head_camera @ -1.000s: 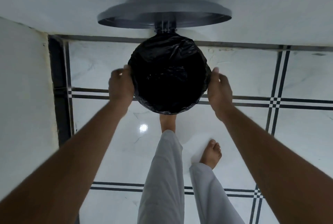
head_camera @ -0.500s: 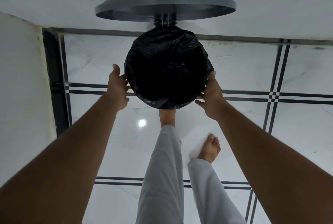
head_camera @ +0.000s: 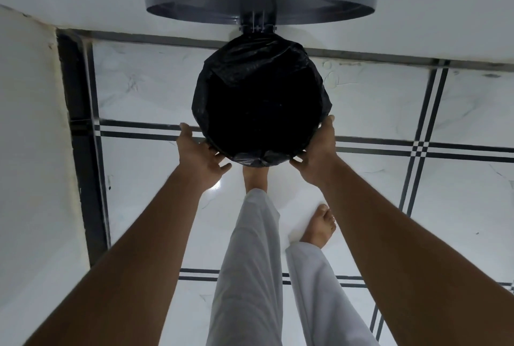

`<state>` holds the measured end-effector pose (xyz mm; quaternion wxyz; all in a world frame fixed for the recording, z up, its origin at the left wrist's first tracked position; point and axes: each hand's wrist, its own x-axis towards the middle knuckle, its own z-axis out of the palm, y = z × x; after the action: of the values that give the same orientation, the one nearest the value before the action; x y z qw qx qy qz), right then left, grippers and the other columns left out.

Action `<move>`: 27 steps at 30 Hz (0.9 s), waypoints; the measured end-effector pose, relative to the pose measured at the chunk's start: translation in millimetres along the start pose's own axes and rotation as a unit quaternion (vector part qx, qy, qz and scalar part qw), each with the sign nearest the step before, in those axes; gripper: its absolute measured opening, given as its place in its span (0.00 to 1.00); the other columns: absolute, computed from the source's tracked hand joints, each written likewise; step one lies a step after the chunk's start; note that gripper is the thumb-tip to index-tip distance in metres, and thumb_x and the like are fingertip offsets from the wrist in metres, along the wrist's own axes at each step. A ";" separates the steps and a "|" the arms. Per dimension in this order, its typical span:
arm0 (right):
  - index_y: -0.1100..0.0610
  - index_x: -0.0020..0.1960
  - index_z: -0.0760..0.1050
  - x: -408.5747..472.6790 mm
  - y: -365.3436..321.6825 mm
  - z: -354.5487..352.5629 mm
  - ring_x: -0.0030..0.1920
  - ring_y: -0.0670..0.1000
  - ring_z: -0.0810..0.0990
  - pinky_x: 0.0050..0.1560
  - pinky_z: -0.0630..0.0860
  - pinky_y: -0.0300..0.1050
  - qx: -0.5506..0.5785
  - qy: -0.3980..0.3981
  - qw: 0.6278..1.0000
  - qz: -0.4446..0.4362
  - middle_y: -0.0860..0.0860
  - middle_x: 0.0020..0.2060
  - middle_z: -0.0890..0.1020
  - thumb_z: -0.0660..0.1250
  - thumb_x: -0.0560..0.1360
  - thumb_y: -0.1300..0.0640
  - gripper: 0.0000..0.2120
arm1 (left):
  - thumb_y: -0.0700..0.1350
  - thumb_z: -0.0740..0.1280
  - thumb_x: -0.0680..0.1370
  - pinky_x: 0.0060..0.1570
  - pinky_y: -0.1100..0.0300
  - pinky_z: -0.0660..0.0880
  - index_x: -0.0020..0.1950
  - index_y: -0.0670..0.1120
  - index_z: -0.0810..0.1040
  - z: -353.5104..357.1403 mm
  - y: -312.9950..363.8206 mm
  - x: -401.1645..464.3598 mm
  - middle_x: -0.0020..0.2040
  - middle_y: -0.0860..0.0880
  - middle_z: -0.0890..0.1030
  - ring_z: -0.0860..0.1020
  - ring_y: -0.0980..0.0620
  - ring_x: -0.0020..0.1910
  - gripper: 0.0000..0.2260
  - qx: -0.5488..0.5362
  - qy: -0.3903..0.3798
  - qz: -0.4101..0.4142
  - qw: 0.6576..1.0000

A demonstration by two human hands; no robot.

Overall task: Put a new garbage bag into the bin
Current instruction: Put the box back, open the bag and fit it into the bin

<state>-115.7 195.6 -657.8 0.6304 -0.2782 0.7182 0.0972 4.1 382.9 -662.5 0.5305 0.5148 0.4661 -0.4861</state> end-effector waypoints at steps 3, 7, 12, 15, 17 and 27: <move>0.49 0.89 0.61 -1.4 -7.1 7.4 0.82 0.59 0.71 0.79 0.68 0.57 -0.008 0.065 0.998 -0.018 0.52 0.84 0.71 0.45 0.86 0.28 0.39 | 0.68 0.51 0.85 0.81 0.43 0.62 0.84 0.49 0.67 19.4 3.5 -7.1 0.79 0.49 0.74 0.71 0.45 0.78 0.34 0.066 0.142 0.079 0.985; 0.51 0.89 0.59 -1.8 -13.9 13.7 0.82 0.61 0.71 0.81 0.68 0.64 -0.073 0.145 0.972 -0.168 0.54 0.83 0.71 0.50 0.84 0.29 0.40 | 0.69 0.53 0.84 0.72 0.52 0.72 0.76 0.53 0.77 34.4 18.3 -10.8 0.66 0.57 0.81 0.79 0.53 0.65 0.30 0.146 0.118 0.239 0.953; 0.47 0.87 0.63 12.2 -27.7 12.3 0.79 0.60 0.73 0.79 0.70 0.60 -0.125 0.068 0.977 -0.161 0.53 0.81 0.74 0.46 0.88 0.32 0.34 | 0.70 0.47 0.86 0.76 0.51 0.69 0.81 0.49 0.74 32.5 51.1 -3.4 0.72 0.49 0.81 0.78 0.47 0.70 0.35 0.176 0.062 0.170 0.968; 0.48 0.87 0.65 17.6 -38.2 10.3 0.80 0.60 0.73 0.81 0.68 0.63 -0.149 0.112 0.962 -0.198 0.53 0.81 0.75 0.47 0.87 0.30 0.35 | 0.71 0.52 0.84 0.70 0.50 0.71 0.72 0.50 0.80 33.2 68.2 5.1 0.70 0.47 0.80 0.80 0.48 0.64 0.32 0.222 0.118 0.223 0.942; 0.47 0.85 0.67 21.2 -41.1 12.6 0.80 0.58 0.74 0.81 0.68 0.60 -0.178 0.105 0.947 -0.246 0.52 0.79 0.77 0.48 0.88 0.33 0.32 | 0.77 0.54 0.80 0.70 0.47 0.76 0.58 0.50 0.85 34.9 78.8 13.4 0.63 0.48 0.85 0.84 0.46 0.59 0.35 0.285 0.060 0.234 0.928; 0.50 0.78 0.74 37.0 -59.7 29.8 0.75 0.59 0.76 0.76 0.67 0.58 -0.296 0.068 0.903 -0.304 0.52 0.74 0.81 0.47 0.89 0.35 0.30 | 0.66 0.75 0.71 0.73 0.32 0.69 0.84 0.45 0.60 68.5 92.0 32.8 0.79 0.44 0.69 0.71 0.39 0.78 0.49 0.644 0.202 0.459 0.578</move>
<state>-61.1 150.6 -686.3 0.4675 -0.6633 0.5775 0.0899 98.3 313.1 -684.2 0.1044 0.9513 -0.1727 -0.2332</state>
